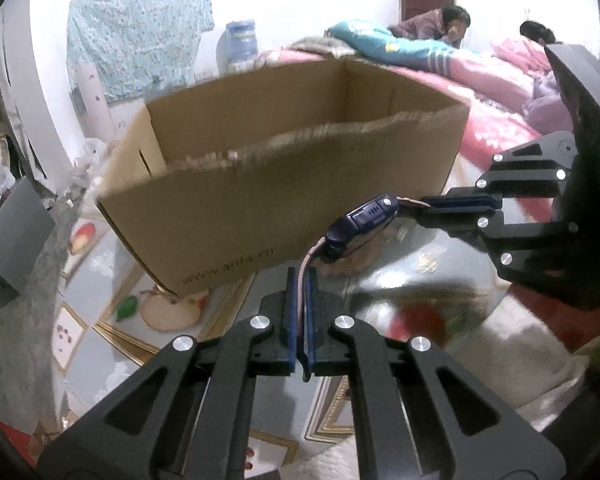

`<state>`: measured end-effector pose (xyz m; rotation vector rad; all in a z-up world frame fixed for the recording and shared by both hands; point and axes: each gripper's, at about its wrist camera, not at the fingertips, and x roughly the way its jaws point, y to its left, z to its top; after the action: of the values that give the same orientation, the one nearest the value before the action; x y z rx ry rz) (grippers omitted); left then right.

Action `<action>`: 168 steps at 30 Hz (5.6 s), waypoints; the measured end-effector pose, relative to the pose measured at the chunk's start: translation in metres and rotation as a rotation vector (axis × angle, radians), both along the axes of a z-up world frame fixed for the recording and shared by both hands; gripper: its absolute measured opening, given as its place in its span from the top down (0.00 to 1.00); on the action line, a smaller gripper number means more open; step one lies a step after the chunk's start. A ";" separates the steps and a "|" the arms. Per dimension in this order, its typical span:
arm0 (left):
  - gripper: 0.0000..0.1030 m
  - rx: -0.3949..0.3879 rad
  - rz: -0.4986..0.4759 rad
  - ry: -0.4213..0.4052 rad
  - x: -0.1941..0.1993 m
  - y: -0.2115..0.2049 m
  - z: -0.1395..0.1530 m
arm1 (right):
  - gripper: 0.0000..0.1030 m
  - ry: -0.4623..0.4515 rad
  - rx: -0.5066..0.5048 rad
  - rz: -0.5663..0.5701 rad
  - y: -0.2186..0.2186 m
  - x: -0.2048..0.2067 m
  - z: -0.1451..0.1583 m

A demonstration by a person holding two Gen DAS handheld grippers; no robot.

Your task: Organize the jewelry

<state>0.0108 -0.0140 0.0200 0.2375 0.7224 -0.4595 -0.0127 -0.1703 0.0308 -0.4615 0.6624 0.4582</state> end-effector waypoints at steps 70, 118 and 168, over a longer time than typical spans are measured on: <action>0.19 -0.290 0.129 0.139 0.074 0.067 0.096 | 0.16 0.092 0.417 -0.321 -0.096 0.055 0.077; 0.07 0.095 0.307 0.256 0.027 0.054 -0.068 | 0.06 0.313 0.109 -0.522 -0.090 0.008 -0.063; 0.07 0.104 0.291 0.286 0.028 0.053 -0.067 | 0.06 0.322 0.106 -0.515 -0.090 0.010 -0.064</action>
<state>0.0387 0.0387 -0.0472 0.1612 1.0455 -0.1785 -0.0026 -0.2601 -0.0331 -0.1034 1.0272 0.0748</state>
